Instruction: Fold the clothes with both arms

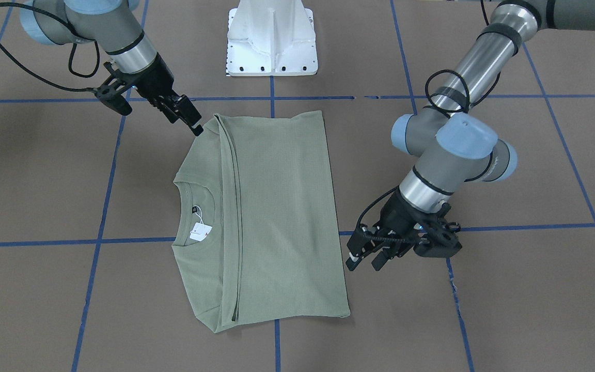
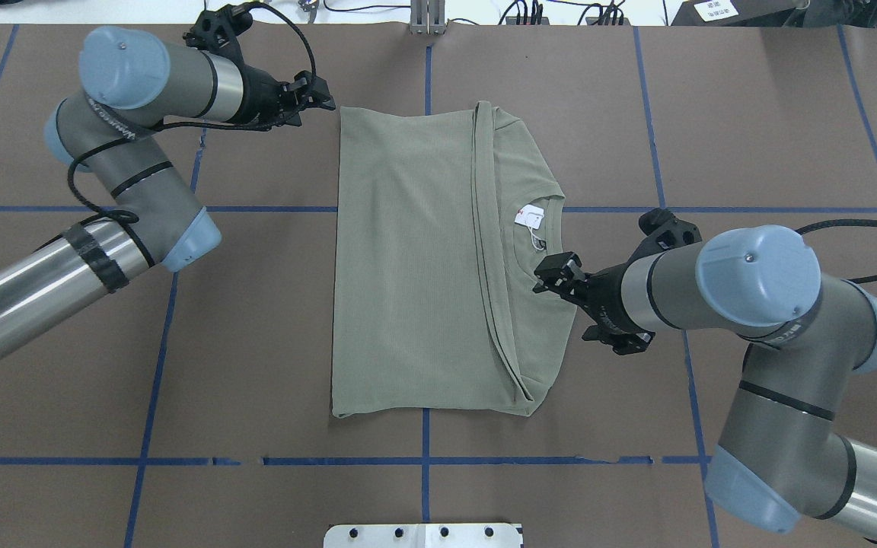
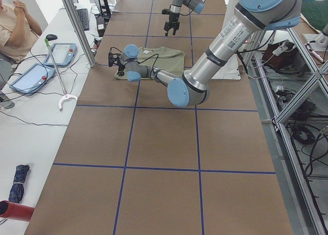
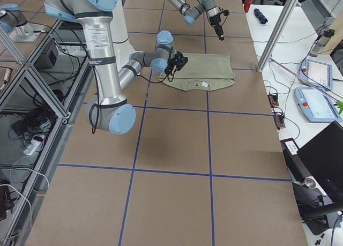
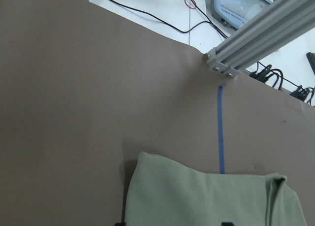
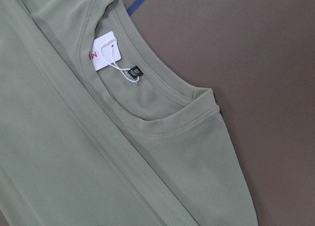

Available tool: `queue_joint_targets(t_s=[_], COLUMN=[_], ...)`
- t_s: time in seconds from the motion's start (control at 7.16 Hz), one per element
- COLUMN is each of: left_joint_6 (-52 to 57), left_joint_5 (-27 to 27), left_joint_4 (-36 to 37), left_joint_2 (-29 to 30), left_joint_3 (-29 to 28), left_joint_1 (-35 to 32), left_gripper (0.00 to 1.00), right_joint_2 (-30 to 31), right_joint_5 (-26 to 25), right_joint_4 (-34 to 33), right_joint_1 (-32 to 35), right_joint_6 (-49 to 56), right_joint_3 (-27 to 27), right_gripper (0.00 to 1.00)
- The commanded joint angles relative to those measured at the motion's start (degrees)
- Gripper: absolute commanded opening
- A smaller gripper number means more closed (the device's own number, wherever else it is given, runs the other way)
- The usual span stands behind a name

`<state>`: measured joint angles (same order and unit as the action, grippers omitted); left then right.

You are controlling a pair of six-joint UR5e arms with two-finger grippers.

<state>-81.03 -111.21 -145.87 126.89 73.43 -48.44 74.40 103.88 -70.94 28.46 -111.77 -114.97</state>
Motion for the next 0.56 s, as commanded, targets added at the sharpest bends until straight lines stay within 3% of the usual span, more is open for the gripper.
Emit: queue_joint_targets(t_s=[0.0, 0.14, 0.42], left_joint_6=[-0.18, -0.01, 0.0], left_joint_5=[-2.96, -2.96, -3.14], left_joint_4=[4.6, 7.68, 8.59], left_joint_2=[-8.38, -10.33, -11.49], left_joint_3=[14.48, 18.63, 20.17], left_joint_1=[-0.16, -0.25, -0.25], left_gripper=[0.72, 0.71, 0.71], right_joint_2=[-8.01, -10.22, -13.39], right_joint_5=[-0.52, -0.52, -0.52], right_joint_4=[-12.33, -15.43, -20.78], right_joint_1=[-3.23, -4.46, -5.35], right_joint_6=[11.25, 16.96, 26.9], right_joint_3=[1.14, 2.45, 5.62], right_gripper=[1.0, 1.0, 1.0])
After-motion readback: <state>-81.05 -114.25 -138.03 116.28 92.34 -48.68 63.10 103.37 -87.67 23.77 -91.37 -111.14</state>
